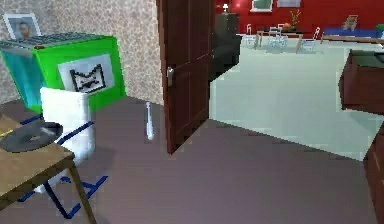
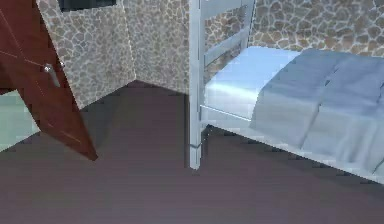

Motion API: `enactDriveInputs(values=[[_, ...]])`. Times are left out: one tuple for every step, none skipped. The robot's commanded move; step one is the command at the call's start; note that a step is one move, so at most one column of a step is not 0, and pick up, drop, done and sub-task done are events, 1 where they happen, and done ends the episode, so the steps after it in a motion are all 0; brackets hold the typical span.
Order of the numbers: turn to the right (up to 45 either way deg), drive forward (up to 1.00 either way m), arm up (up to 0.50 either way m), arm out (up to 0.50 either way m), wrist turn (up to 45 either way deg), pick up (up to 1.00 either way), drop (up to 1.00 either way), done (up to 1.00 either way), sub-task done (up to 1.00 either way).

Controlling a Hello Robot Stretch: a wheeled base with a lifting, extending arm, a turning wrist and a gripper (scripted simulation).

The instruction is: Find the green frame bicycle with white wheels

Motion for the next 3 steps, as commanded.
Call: enactDriveInputs(values=[[-45.0, 0.00, 0.00, 0.00, 0.0, 0.00, 0.00, 0.00, 0.00], [-45.0, 0.00, 0.00, 0.00, 0.0, 0.00, 0.00, 0.00, 0.00], [-9.0, 0.00, 0.00, 0.00, 0.0, 0.00, 0.00, 0.00, 0.00]])
